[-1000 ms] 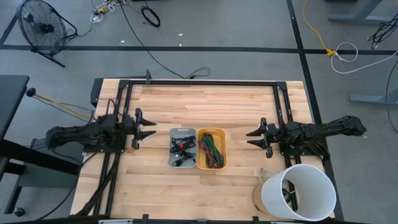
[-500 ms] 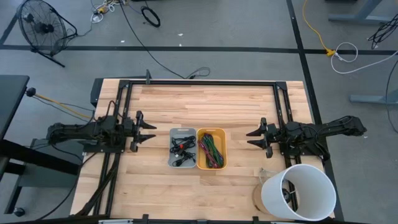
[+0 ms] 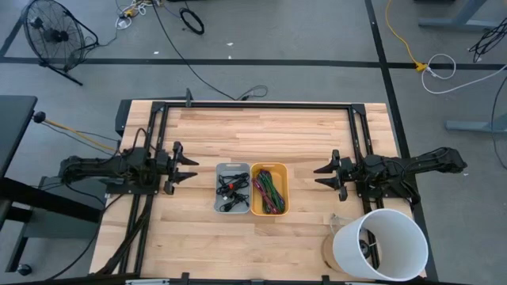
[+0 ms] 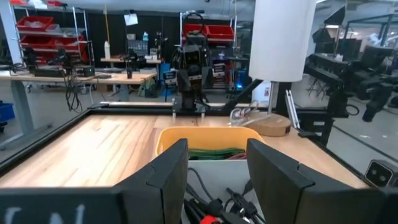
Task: Pick & Place USB Port
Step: Return to Home Position
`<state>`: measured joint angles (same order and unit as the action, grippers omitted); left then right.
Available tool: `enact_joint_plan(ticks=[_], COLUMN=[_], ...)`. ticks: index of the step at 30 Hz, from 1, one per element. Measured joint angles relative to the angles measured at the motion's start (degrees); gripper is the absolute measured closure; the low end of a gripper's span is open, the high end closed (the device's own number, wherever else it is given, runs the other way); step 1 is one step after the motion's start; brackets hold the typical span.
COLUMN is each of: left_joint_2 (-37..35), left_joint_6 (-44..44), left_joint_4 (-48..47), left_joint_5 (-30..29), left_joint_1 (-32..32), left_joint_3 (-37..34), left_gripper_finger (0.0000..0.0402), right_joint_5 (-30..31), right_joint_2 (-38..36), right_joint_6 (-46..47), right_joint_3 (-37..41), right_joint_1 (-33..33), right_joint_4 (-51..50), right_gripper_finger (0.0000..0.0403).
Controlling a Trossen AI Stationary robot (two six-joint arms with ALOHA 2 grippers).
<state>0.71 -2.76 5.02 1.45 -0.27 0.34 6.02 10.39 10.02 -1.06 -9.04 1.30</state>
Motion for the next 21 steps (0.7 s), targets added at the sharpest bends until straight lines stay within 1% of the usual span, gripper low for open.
enact_joint_plan(ticks=[21], left_joint_2=[0.0], left_joint_6=[0.0], left_joint_4=[1.0], left_joint_5=[-0.1], left_joint_1=[0.0], left_joint_3=[0.0], left_gripper_finger=[0.0232], right_joint_5=[0.0], right_joint_2=[0.0], right_joint_6=[0.0], right_joint_3=[0.0], right_joint_1=[0.0], right_joint_4=[0.0], right_gripper_finger=[0.0249])
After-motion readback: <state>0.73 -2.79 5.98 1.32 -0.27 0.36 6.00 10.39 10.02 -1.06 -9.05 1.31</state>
